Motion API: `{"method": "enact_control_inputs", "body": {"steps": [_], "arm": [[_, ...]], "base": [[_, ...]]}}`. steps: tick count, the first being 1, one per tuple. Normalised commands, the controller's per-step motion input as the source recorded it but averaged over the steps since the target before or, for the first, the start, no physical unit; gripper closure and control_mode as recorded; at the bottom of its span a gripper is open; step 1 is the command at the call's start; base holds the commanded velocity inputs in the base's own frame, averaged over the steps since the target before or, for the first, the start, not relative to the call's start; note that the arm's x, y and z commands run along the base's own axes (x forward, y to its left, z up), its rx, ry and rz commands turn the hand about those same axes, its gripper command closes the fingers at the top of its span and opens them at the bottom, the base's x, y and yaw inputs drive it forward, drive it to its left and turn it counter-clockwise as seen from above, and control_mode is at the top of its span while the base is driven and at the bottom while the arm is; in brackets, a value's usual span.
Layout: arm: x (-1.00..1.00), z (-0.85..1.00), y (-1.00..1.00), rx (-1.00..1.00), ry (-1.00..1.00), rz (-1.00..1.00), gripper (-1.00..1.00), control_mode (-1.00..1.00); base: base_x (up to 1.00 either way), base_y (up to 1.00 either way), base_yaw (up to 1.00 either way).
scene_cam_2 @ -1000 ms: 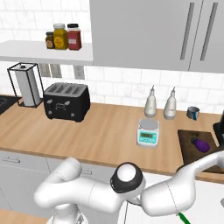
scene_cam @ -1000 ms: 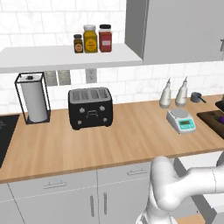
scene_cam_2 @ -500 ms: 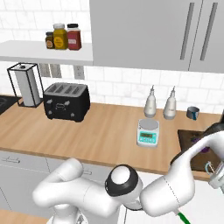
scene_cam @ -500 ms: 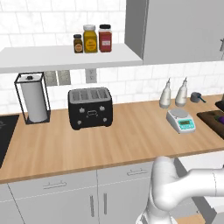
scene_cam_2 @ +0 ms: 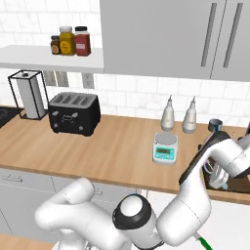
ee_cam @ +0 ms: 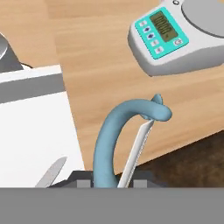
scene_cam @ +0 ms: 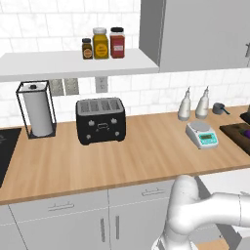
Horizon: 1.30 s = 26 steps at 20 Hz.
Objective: Place the appropriate cutting tool for cutting the eggplant skin on the cutting board.
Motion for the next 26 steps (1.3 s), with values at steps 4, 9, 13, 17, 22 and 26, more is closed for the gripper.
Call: {"method": "enact_control_inputs", "body": {"steps": [4,9,13,17,22,26], "arm": [[0.97,-0.30,0.00,-0.09,-0.02,0.00,1.00,-1.00],[0.72,-0.11,-0.26,-0.09,0.04,0.00,1.00,-1.00],[0.42,0.00,-0.49,-0.07,0.06,0.00,1.00,-1.00],[0.34,-0.10,-0.40,-0.05,0.06,0.00,1.00,-1.00],[0.13,-0.25,-0.38,0.00,0.01,0.00,-1.00,-1.00],[-0.06,-0.21,-0.11,0.00,0.00,0.00,-1.00,-1.00]], "base": [[0.00,0.00,0.00],[0.00,0.00,0.00],[0.00,0.00,0.00],[0.00,0.00,0.00],[0.00,0.00,0.00],[0.00,0.00,0.00]]}}
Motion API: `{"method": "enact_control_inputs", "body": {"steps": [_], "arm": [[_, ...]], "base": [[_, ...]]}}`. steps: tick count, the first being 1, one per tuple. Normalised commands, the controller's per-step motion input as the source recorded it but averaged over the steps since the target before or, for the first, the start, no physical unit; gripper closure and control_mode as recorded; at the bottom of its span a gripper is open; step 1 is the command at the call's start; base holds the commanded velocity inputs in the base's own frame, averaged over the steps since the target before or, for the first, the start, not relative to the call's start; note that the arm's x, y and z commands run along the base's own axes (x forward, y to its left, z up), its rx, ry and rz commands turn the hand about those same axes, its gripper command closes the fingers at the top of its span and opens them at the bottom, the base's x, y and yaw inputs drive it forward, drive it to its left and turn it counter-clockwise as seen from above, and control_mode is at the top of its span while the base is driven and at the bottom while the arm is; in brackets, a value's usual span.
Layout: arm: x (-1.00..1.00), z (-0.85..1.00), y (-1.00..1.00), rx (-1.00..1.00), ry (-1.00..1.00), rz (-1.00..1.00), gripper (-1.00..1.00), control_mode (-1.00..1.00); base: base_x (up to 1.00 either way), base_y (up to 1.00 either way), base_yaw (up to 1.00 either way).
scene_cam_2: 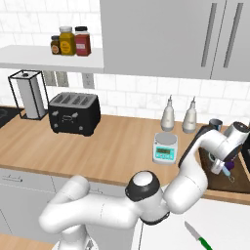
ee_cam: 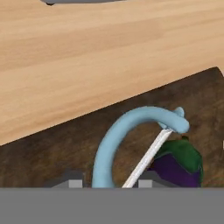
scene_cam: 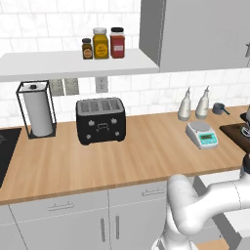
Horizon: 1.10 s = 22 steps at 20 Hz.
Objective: Place the appropriate cutting tool for cutting the eggplant skin on the cutting board.
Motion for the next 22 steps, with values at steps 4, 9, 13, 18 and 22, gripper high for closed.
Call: {"method": "enact_control_inputs", "body": {"steps": [4,9,13,18,22], "arm": [[-0.24,0.01,0.00,0.00,-0.02,0.01,-1.00,-1.00],[-0.47,0.32,0.01,-0.01,-0.10,0.02,-1.00,-1.00],[-0.89,0.48,0.41,-0.06,-0.09,0.06,-1.00,-1.00],[-1.00,0.16,0.97,-0.19,-0.10,0.13,-1.00,-1.00],[-1.00,0.00,1.00,-0.31,-0.12,0.17,-1.00,-1.00]], "base": [[0.00,0.00,0.00],[0.00,0.00,0.00],[0.00,0.00,0.00],[0.00,0.00,0.00],[0.00,0.00,0.00]]}}
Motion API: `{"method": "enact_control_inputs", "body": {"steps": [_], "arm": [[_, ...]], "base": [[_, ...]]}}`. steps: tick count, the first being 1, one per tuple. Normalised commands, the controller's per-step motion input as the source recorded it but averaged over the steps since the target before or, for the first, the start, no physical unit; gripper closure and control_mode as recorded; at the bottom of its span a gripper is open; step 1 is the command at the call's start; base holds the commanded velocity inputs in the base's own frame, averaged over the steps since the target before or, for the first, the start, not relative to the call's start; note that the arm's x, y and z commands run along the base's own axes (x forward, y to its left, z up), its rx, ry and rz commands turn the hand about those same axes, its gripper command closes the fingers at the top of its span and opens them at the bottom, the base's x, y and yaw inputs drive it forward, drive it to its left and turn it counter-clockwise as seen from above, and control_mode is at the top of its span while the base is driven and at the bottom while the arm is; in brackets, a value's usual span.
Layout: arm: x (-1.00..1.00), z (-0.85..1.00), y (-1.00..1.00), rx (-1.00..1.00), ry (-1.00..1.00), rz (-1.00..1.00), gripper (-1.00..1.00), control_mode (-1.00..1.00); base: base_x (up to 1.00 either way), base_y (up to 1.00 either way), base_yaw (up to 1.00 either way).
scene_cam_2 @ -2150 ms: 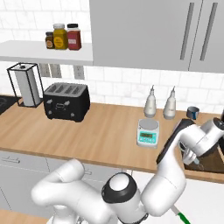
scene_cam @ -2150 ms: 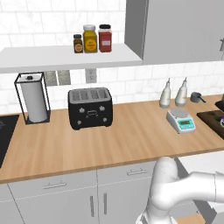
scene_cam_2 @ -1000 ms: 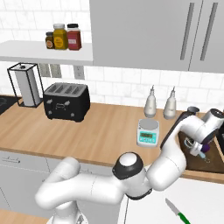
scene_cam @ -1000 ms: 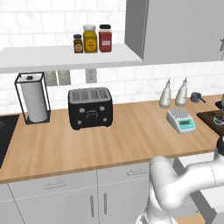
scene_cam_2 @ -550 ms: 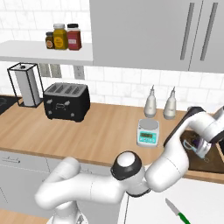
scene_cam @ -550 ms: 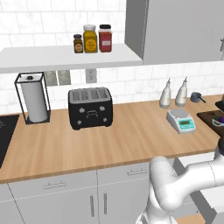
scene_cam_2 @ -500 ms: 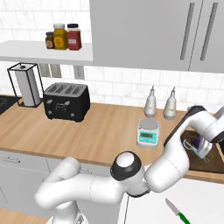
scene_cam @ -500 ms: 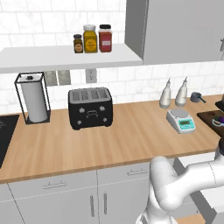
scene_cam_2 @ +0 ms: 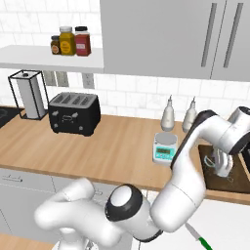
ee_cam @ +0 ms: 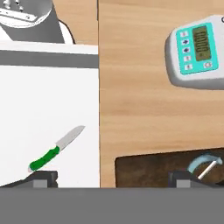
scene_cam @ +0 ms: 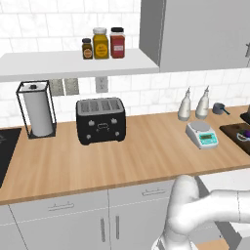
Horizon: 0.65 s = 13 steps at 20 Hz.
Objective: Place the appropriate cutting tool for cutting the eggplant skin on the cutting board.
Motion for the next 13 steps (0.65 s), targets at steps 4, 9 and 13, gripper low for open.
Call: {"method": "enact_control_inputs", "body": {"steps": [4,9,13], "arm": [[-0.95,-0.17,1.00,-0.33,-0.08,0.25,-1.00,-1.00],[-0.80,-0.09,1.00,-0.30,-0.13,0.29,-1.00,-1.00],[-0.90,0.02,1.00,-0.34,-0.13,0.18,-1.00,-1.00]], "base": [[0.00,0.00,0.00],[0.00,0.00,0.00],[0.00,0.00,0.00]]}}
